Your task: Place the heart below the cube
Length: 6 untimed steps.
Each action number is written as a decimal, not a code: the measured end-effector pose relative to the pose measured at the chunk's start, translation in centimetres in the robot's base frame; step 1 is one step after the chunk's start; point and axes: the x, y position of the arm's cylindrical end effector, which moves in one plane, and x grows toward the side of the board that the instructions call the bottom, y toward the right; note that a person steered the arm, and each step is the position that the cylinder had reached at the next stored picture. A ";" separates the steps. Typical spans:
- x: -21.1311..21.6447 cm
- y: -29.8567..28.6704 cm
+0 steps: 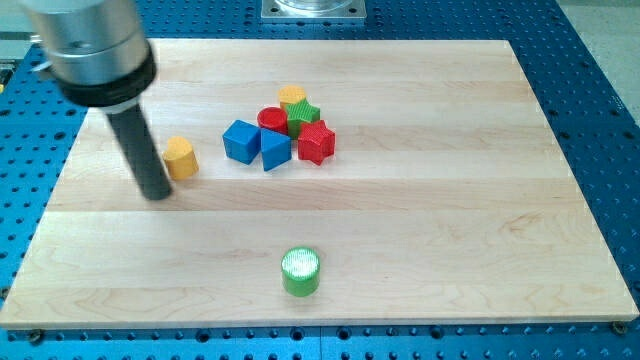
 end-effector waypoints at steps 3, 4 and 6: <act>-1.5 6.9; -0.4 9.2; -5.4 1.9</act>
